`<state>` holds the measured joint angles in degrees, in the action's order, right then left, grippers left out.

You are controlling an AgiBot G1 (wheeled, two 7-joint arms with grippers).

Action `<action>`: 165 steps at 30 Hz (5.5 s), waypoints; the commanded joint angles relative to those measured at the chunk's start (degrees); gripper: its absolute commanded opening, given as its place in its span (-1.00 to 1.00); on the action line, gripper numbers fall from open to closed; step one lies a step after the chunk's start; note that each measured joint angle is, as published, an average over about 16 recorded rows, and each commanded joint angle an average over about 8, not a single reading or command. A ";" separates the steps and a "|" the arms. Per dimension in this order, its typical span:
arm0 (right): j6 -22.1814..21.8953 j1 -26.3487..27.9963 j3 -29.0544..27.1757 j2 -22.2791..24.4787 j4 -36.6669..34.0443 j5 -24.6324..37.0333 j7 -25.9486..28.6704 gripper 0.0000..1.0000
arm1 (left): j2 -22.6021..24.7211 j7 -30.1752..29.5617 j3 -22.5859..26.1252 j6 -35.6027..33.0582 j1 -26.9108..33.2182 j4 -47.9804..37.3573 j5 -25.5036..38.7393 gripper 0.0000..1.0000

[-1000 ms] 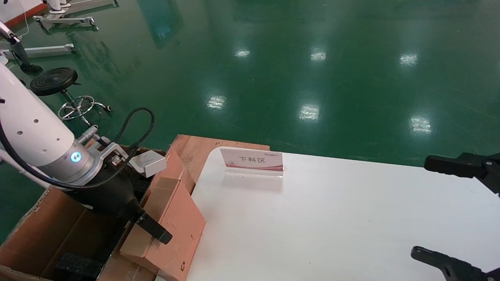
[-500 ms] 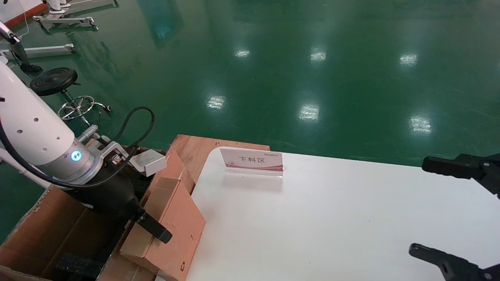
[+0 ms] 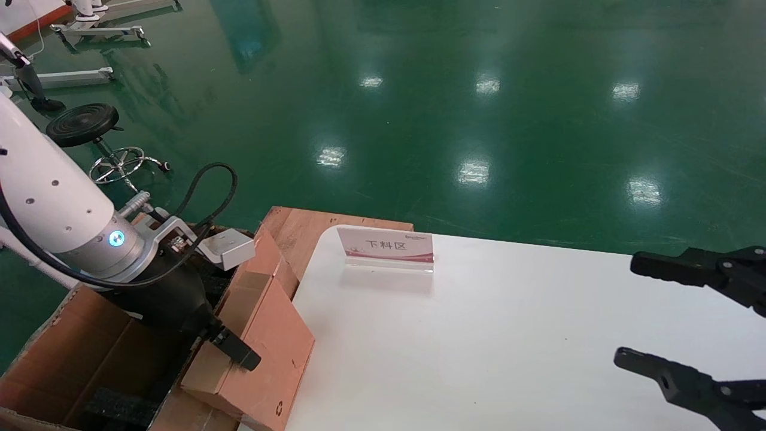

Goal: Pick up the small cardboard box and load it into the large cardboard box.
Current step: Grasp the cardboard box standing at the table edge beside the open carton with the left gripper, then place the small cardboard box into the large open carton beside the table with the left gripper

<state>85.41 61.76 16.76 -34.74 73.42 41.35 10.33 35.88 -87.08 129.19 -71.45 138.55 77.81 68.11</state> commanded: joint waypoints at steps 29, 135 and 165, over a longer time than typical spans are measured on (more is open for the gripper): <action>0.01 0.04 0.05 0.01 -0.05 -0.02 -0.03 -1.00 | 5.54 0.84 -4.76 -4.47 15.49 -0.89 5.33 -1.00; -0.13 0.11 0.38 0.14 -0.05 -0.24 -0.20 1.00 | -30.30 9.24 -8.20 -9.34 21.31 0.06 35.36 -1.00; -0.17 0.13 0.47 0.18 -0.05 -0.30 -0.24 1.00 | -30.09 2.55 -9.64 -12.56 17.36 0.05 33.27 -1.00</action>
<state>85.24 61.89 17.23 -34.57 73.37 41.05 10.09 6.02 -84.66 119.61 -84.51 155.89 77.86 101.08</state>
